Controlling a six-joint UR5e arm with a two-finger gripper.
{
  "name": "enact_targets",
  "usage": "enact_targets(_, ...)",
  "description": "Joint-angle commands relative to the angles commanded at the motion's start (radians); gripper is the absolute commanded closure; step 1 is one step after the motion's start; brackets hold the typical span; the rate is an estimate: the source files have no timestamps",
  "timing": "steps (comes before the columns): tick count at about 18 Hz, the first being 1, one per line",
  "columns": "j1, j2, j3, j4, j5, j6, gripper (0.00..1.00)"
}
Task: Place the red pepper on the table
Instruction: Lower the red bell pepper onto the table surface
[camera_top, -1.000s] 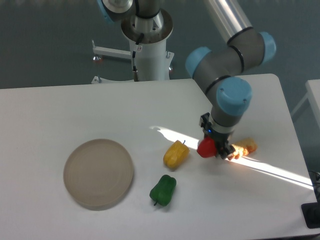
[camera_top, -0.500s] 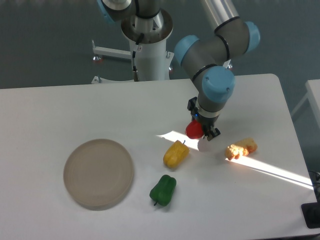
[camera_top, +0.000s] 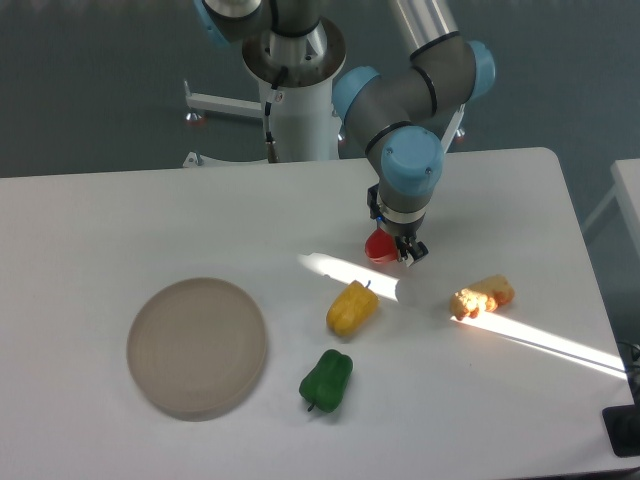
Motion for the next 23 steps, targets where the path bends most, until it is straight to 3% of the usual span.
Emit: enact_targets(23,-0.008,0.000,-0.032,-0.002,-0.020,-0.110,0.43)
